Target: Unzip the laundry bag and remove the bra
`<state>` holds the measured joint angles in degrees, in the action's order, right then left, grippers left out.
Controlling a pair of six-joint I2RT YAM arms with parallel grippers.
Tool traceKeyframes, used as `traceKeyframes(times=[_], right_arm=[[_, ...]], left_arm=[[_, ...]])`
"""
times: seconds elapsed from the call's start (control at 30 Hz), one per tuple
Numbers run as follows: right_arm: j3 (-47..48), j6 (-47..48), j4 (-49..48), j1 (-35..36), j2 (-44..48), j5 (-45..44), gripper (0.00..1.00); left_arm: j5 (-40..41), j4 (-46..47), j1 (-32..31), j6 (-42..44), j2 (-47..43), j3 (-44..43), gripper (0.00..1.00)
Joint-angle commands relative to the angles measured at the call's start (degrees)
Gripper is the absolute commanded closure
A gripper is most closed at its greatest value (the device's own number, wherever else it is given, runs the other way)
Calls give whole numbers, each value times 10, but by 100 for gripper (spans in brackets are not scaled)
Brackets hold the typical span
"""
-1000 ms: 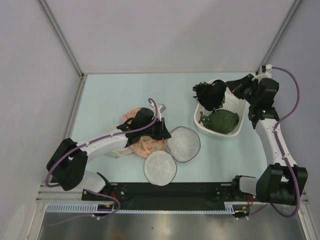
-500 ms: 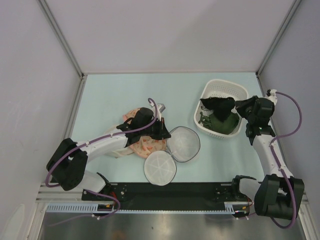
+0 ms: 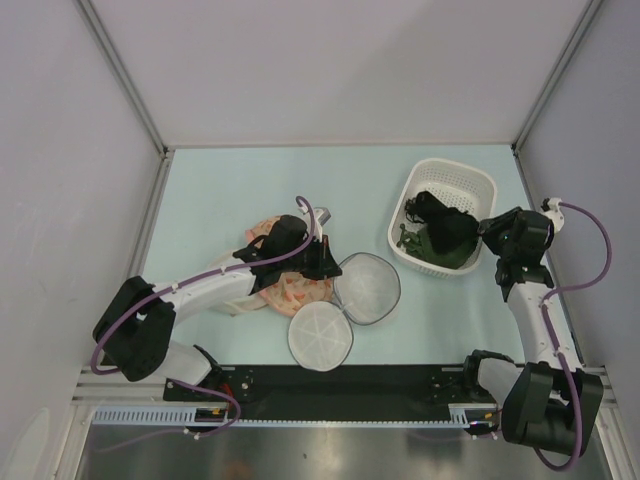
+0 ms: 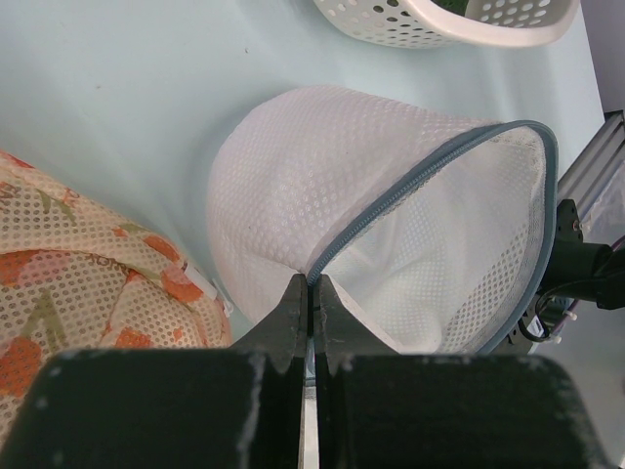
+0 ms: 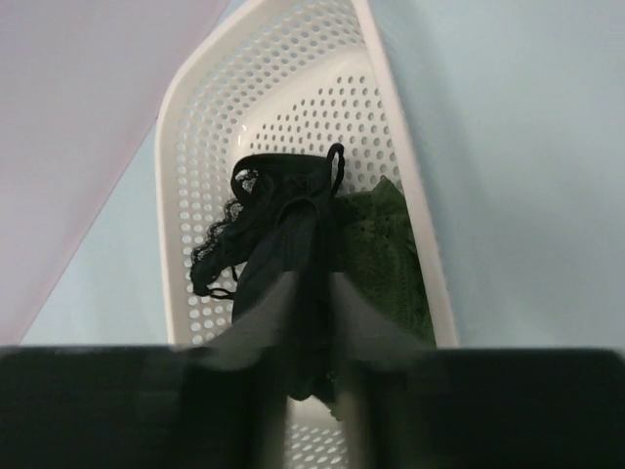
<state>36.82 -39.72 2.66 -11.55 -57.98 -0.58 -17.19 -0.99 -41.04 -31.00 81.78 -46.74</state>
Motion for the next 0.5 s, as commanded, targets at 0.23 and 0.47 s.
traceKeyframes(times=[0.23, 0.47], right_arm=[[85, 81, 89, 3, 36, 27, 16], [135, 128, 132, 55, 64, 40, 17]], left_arm=[[-6, 14, 4, 4, -15, -12, 100], [-7, 17, 4, 2, -9, -14, 100]])
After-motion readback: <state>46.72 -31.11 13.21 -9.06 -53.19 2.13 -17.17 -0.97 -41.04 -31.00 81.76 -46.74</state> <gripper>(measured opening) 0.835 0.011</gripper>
